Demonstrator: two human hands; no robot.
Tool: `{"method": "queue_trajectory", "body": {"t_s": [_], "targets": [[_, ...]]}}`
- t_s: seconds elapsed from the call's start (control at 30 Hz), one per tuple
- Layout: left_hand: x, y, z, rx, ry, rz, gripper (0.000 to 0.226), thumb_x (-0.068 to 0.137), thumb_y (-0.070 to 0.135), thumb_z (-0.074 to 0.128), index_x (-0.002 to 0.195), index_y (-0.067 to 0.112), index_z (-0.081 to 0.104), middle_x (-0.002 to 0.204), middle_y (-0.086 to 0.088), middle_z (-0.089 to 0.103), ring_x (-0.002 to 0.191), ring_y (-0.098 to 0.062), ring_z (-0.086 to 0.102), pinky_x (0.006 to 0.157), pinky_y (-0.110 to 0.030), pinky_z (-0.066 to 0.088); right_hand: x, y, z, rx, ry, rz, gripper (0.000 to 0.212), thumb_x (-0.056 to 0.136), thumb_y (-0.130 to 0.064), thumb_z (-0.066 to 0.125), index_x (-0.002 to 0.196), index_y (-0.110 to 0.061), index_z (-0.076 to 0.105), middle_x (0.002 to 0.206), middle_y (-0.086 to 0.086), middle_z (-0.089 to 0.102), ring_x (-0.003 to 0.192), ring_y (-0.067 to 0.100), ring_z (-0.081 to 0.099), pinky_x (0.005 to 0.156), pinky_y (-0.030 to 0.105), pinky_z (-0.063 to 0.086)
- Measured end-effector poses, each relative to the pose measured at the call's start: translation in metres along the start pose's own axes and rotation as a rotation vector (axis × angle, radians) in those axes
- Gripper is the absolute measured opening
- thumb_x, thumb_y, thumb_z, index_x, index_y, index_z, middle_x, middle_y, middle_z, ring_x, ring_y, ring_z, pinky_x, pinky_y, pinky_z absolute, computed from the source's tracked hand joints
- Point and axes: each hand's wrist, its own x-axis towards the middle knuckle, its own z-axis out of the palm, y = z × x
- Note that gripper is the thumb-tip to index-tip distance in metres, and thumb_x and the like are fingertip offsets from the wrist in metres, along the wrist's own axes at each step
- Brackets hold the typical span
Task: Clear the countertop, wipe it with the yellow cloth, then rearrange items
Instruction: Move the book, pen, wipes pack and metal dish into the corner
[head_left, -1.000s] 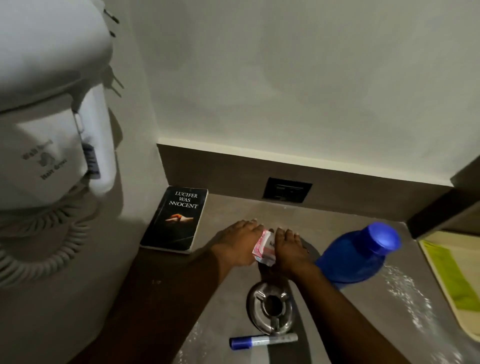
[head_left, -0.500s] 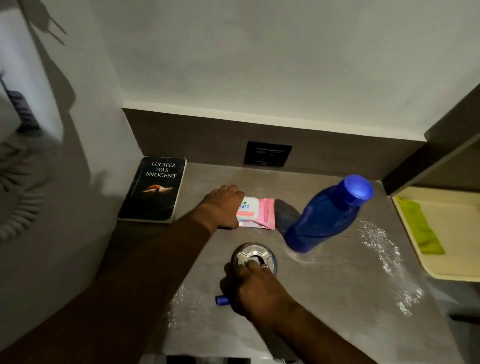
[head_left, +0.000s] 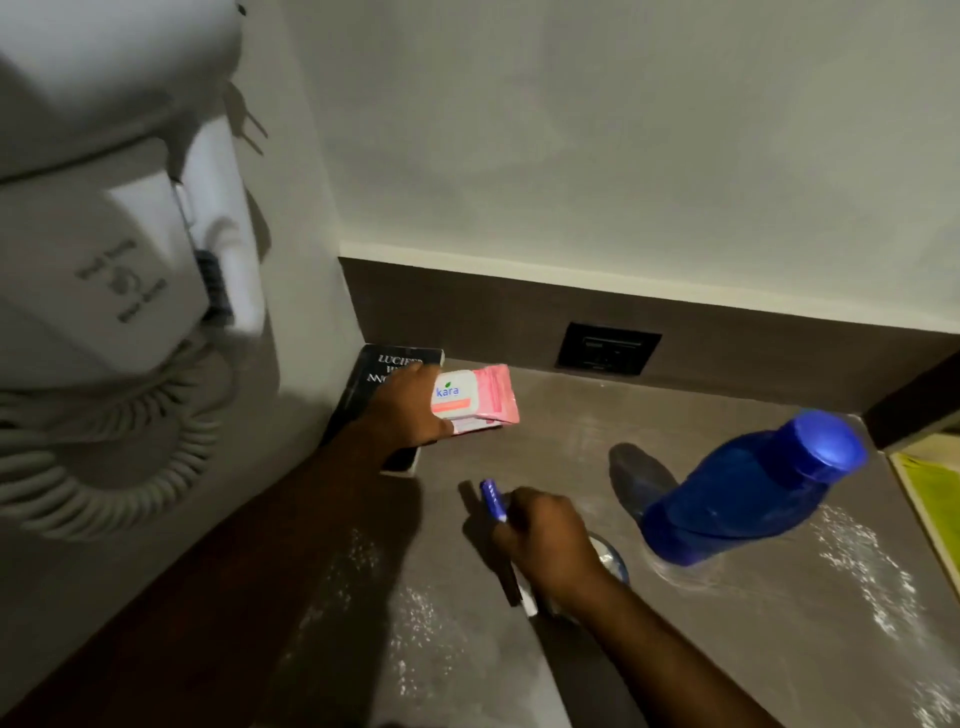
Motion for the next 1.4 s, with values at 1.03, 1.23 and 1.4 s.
{"method": "queue_trajectory", "body": {"t_s": [1.03,1.23,1.4], "targets": [[-0.023,-0.040,0.009,0.096,0.246,-0.342,0.040,0.093,0.044,0.048,0.117,0.013,0.060,0.123,-0.010,0.054,0.105,-0.028,0.057,0.086,-0.037,0.046,0.195,-0.072,0.051,0.411,0.194,0.219,0.019,0.086,-0.029,0.068,0.083,-0.011,0.066,0.086,0.016,0.072,0.081,0.034,0.070,0.079,0.049,0.058],[-0.068,0.021,0.039,-0.203,0.136,-0.156,0.017,0.088,0.018,0.055,0.087,0.008,0.070,0.093,-0.014,0.069,0.091,-0.030,0.064,0.078,-0.030,0.044,0.126,-0.024,-0.010,0.427,0.313,0.243,0.012,0.090,-0.021,0.063,0.079,-0.016,0.063,0.088,0.007,0.069,0.081,0.023,0.067,0.079,0.042,0.059],[-0.100,0.074,0.077,-0.355,-0.130,-0.123,0.017,0.086,0.024,0.062,0.094,0.014,0.074,0.102,-0.001,0.074,0.096,-0.017,0.066,0.066,-0.011,0.032,0.029,0.036,-0.027,0.004,0.353,0.312,0.009,0.094,-0.027,0.056,0.094,-0.019,0.061,0.095,0.004,0.065,0.077,0.014,0.057,0.072,0.028,0.045]]}}
